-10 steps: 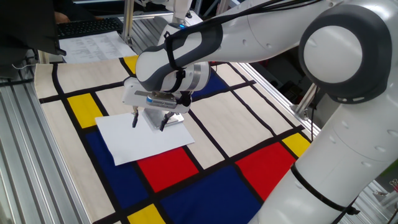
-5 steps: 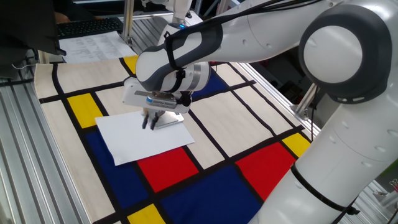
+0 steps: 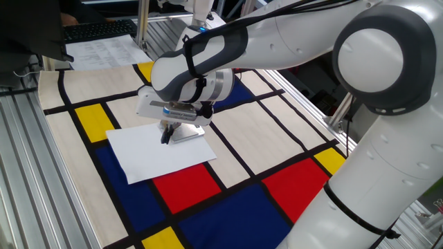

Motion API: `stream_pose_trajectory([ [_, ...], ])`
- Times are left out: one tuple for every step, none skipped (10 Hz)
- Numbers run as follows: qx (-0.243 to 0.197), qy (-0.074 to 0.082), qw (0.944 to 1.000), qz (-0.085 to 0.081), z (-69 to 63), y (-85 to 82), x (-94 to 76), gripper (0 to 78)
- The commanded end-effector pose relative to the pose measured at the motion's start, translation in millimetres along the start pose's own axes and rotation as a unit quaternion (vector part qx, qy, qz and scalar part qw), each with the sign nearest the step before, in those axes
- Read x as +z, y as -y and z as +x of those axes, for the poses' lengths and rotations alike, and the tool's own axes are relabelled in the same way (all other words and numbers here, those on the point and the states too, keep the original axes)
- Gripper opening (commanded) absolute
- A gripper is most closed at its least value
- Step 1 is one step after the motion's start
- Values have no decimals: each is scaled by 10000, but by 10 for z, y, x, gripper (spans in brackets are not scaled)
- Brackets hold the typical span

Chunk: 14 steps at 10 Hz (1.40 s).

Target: Unfold a piece of paper

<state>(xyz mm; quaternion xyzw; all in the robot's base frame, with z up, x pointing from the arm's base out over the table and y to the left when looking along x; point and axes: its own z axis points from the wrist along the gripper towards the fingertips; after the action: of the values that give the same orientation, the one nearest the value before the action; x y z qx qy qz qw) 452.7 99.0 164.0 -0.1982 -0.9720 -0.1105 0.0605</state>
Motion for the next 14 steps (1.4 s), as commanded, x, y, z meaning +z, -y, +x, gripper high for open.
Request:
stream_pose_trajectory([
  [-1359, 94, 9881, 714, 28, -86, 46, 12],
  [-1351, 104, 9881, 732, 37, -107, 58, 12],
  [-1345, 137, 9873, 829, 76, -181, 93, 12],
  [-1377, 128, 9869, 837, 76, -183, 95, 12],
  [-1384, 122, 9868, 834, 76, -183, 97, 12],
  [-1398, 122, 9866, 834, 71, -186, 114, 12],
  [-1407, 123, 9865, 830, 69, -188, 122, 12],
  [-1416, 121, 9864, 828, 68, -190, 126, 12],
  [-1417, 124, 9864, 828, 76, -208, 142, 12],
  [-1398, 143, 9866, 826, 87, -237, 167, 12],
  [-1356, 184, 9872, 818, 102, -278, 211, 12],
  [-1301, 233, 9879, 810, 119, -326, 271, 12],
  [-1292, 243, 9880, 808, 123, -339, 290, 12],
  [-1274, 276, 9882, 799, 126, -377, 376, 12],
])
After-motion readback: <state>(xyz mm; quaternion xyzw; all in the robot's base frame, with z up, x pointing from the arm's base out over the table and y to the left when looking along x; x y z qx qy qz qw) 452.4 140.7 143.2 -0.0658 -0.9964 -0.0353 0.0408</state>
